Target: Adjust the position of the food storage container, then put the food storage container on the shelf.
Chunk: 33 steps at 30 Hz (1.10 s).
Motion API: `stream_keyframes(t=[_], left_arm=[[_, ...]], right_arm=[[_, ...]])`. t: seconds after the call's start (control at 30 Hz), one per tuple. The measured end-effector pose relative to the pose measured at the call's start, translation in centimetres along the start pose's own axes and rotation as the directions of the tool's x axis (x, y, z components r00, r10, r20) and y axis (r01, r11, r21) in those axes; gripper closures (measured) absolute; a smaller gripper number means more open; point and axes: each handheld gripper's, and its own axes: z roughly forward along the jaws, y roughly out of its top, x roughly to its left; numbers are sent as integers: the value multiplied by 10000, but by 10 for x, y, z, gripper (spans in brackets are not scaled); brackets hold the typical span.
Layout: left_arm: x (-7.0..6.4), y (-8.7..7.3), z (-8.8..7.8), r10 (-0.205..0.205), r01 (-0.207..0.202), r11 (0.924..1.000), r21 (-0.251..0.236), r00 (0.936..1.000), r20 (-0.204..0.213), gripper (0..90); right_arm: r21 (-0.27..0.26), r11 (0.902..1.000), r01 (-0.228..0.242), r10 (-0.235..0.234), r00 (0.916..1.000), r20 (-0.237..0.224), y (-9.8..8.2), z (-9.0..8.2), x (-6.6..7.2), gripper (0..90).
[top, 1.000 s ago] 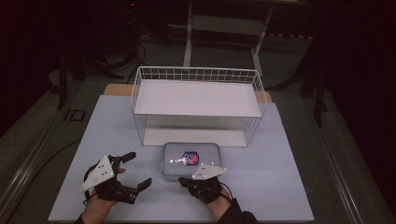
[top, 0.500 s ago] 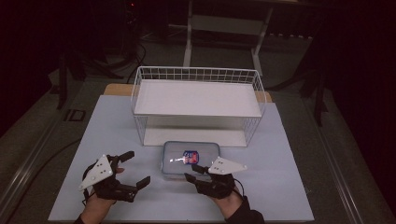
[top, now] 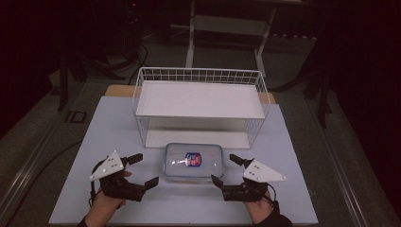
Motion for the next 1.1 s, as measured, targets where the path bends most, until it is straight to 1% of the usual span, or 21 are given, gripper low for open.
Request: stream_keyframes(t=[0.07,0.17,0.2,0.23,0.3,0.33,0.4,0.47,0.53,0.6,0.63,0.7,0.77,0.8,0.87,0.9,0.93,0.97,1.0,1.07,1.1], left_arm=[[2,3,4,-20,23,9995,328,9999,-101,0],[4,6,8,-75,78,9988,489,10000,-60,0],[10,10,14,-597,593,9958,700,9982,41,0],[12,11,17,-661,663,9945,808,9978,-47,0],[15,13,24,-647,659,9924,1039,9978,-142,0],[17,14,26,-721,735,9906,1156,9973,-165,0],[22,15,32,-965,977,9869,1280,9952,-154,0],[28,14,37,-1491,1492,9796,1343,9888,-112,0],[34,13,43,-1784,1784,9720,1530,9839,-142,0],[40,12,50,-2143,2150,9592,1836,9765,-234,0],[43,11,52,-2428,2402,9522,1888,9700,-94,0],[48,10,57,-2943,2877,9350,2074,9557,11,0],[55,9,64,-3510,3385,9104,2377,9363,110,0],[55,9,64,-3510,3385,9104,2377,9363,110,0],[64,5,71,-4116,3879,8760,2864,9110,249,0],[66,4,73,-4209,3932,8686,3016,9066,304,0],[66,4,73,-4209,3932,8686,3016,9066,304,0],[70,1,77,-4416,4097,8464,3402,8970,184,0],[72,-1,79,-4696,4347,8325,3435,8826,211,0],[76,-3,81,-4965,4594,8126,3588,8680,131,29],[77,-4,82,-5030,4639,8095,3599,8641,175,64]], right_arm=[[6,9989,471,-471,9974,551,-1,-8,-1,146],[-13,9994,355,-354,9990,270,-2,-13,-5,152],[-144,9989,441,-436,9983,375,-2,-16,-6,167],[-342,9975,612,-578,9939,937,-2,-21,-8,182],[-357,9969,700,-642,9875,1440,-1,-22,-9,180],[-152,9981,594,-565,9873,1485,0,-22,-10,180],[-168,9986,498,-466,9866,1565,0,-24,-11,208],[-280,9983,515,-471,9894,1374,-1,-23,-13,162],[-324,9980,549,-501,9898,1335,-2,-22,-14,119],[-207,9995,251,-224,9919,1249,-3,-20,-15,110],[-82,9999,88,-79,9945,1046,-4,-18,-16,111],[-66,9999,87,-79,9944,1056,-6,-15,-17,113],[17,9999,110,-111,9961,874,-8,-12,-19,118],[180,9997,183,-199,9950,975,-9,-10,-20,139],[466,9989,29,-74,9953,965,-10,-8,-22,187],[569,9983,-136,84,9959,904,-11,-8,-24,207],[569,9983,-136,84,9959,904,-11,-8,-24,207],[590,9967,-555,510,9958,762,-12,-8,-26,220],[611,9956,-714,669,9951,722,-13,-8,-27,227],[566,9963,-648,604,9953,760,-13,-8,-28,228],[512,9970,-584,545,9957,750,-12,-8,-28,221]])
